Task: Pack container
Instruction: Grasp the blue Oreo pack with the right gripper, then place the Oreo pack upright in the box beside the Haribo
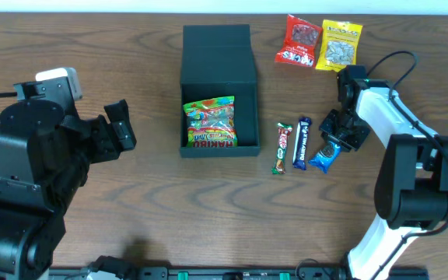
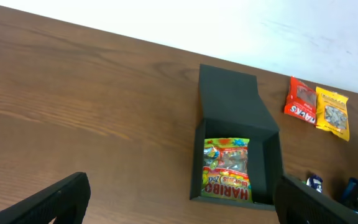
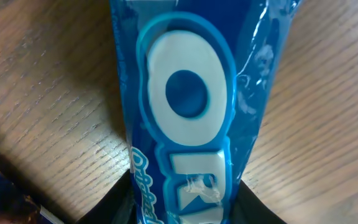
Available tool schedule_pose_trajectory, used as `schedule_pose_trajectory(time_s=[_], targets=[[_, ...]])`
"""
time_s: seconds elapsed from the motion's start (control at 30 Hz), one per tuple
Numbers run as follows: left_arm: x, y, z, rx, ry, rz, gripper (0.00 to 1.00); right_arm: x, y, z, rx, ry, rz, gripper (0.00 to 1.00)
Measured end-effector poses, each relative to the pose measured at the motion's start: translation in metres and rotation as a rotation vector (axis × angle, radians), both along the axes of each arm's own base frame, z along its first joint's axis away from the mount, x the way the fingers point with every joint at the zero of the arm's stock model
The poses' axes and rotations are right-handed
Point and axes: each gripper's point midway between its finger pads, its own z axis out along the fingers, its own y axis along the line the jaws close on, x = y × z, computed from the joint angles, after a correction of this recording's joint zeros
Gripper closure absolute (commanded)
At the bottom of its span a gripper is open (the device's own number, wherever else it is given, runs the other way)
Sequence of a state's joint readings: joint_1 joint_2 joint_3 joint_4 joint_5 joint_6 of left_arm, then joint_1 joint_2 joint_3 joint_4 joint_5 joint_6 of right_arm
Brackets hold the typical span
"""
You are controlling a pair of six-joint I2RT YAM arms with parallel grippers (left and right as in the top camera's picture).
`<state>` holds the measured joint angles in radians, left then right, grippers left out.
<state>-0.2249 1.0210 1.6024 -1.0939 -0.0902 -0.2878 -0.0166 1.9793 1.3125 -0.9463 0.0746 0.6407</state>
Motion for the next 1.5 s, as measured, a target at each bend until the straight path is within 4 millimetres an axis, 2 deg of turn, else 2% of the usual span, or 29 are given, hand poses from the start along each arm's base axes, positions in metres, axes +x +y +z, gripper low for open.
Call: schedule_pose_trajectory(time_s=[0.17, 0.23, 0.3, 0.43, 0.53, 0.63, 0.8, 0.87, 0.93, 1.03, 1.23, 1.37, 1.4, 1.43, 1.47, 1.5], targets=[[0.000, 0.000, 0.000, 0.000, 0.000, 0.000, 0.05, 0.002, 0.000, 0.002, 0.006, 0.003, 0.086, 0.76], [0.000, 0.000, 0.000, 0.000, -0.001, 0.000, 0.05, 0.003, 0.003, 0.009, 0.022, 0.018, 0.131, 0.76], [0.000, 0.000, 0.000, 0.000, -0.001, 0.000, 0.05, 0.014, 0.007, 0.025, 0.038, 0.001, 0.175, 0.78], [0.000, 0.000, 0.000, 0.000, -0.001, 0.000, 0.05, 0.054, 0.028, 0.077, 0.063, -0.118, 0.285, 0.78], [0.000, 0.000, 0.000, 0.000, -0.001, 0.000, 0.05, 0.072, 0.061, 0.106, 0.086, -0.195, 0.396, 0.77], [0.000, 0.000, 0.000, 0.000, 0.000, 0.000, 0.05, 0.081, 0.116, 0.126, 0.129, -0.273, 0.540, 0.77], [0.000, 0.000, 0.000, 0.000, -0.001, 0.000, 0.05, 0.067, 0.207, 0.132, 0.190, -0.328, 0.760, 0.78], [0.000, 0.000, 0.000, 0.000, 0.000, 0.000, 0.05, 0.060, 0.234, 0.133, 0.201, -0.347, 0.831, 0.78], [0.000, 0.000, 0.000, 0.000, 0.000, 0.000, 0.05, 0.055, 0.250, 0.128, 0.195, -0.345, 0.873, 0.78], [0.000, 0.000, 0.000, 0.000, 0.001, 0.000, 0.05, 0.055, 0.253, 0.115, 0.172, -0.318, 0.889, 0.78], [0.000, 0.000, 0.000, 0.000, 0.002, 0.000, 0.05, 0.056, 0.243, 0.071, 0.138, -0.212, 0.876, 0.78], [0.000, 0.000, 0.000, 0.000, 0.002, 0.000, 0.05, 0.054, 0.242, 0.065, 0.139, -0.189, 0.855, 0.78], [0.000, 0.000, 0.000, 0.000, 0.002, 0.000, 0.05, 0.053, 0.241, 0.065, 0.139, -0.184, 0.845, 0.73], [0.000, 0.000, 0.000, 0.000, 0.002, 0.000, 0.05, 0.051, 0.240, 0.065, 0.139, -0.177, 0.834, 0.54], [0.000, 0.000, 0.000, 0.000, 0.002, 0.000, 0.05, 0.049, 0.240, 0.064, 0.140, -0.168, 0.813, 0.53], [0.000, 0.000, 0.000, 0.000, 0.002, 0.000, 0.05, 0.049, 0.239, 0.064, 0.139, -0.165, 0.809, 0.48]])
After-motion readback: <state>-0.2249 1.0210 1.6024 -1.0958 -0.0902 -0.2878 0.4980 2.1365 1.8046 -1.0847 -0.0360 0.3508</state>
